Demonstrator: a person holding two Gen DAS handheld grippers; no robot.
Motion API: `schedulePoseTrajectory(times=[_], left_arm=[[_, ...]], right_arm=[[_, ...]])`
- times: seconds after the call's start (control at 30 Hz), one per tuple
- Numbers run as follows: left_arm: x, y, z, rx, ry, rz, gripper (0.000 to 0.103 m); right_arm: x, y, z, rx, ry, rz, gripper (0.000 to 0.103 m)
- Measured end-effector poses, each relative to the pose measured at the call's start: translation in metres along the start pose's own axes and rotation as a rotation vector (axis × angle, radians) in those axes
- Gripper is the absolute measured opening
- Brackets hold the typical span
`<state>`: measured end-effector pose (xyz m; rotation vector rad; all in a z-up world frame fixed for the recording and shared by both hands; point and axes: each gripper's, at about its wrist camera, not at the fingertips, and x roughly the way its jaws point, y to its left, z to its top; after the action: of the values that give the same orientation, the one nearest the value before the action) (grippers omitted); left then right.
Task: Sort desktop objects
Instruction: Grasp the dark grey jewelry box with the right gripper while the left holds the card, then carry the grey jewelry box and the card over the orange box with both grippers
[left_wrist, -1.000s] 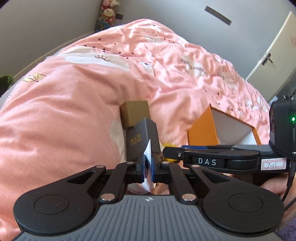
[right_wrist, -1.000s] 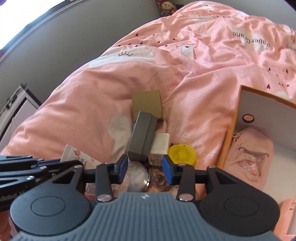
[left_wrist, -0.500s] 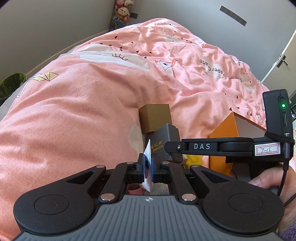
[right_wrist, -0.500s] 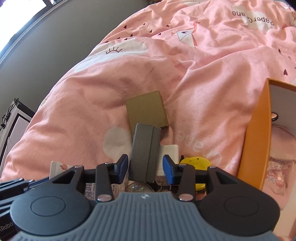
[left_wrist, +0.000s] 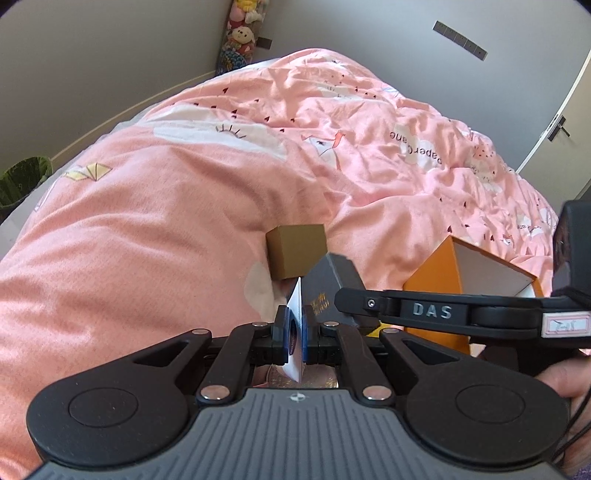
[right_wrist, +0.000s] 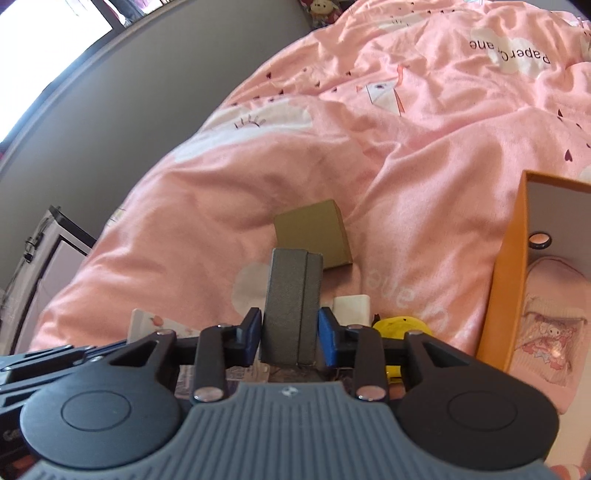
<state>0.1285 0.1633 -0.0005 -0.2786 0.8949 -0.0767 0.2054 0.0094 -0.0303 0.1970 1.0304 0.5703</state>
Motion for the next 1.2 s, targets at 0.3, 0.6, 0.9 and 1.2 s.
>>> schedulePoseTrajectory(times=[0.3,0.6,0.9,1.2], left_arm=[[-0.019,-0.035,0.008,0.013,-0.047,-0.087,0.006],[-0.026,-0.080,0.017,0.045,-0.080,-0.195,0.006],[-0.017,-0.122,0.021,0.108,-0.058,-0.243,0.006],[0.003,-0.151,0.021,0.170,0.000,-0.250,0.006]], right_arm=[[-0.075,-0.014,-0.004,0.019,-0.127,0.031,0.035],[-0.156,-0.064,-0.009,0.099,-0.283,-0.058,0.035],[-0.140,-0.129,-0.012,0.310,-0.280,-0.127,0.035],[-0.104,-0.158,-0.012,0.403,-0.247,-0.074,0.035]])
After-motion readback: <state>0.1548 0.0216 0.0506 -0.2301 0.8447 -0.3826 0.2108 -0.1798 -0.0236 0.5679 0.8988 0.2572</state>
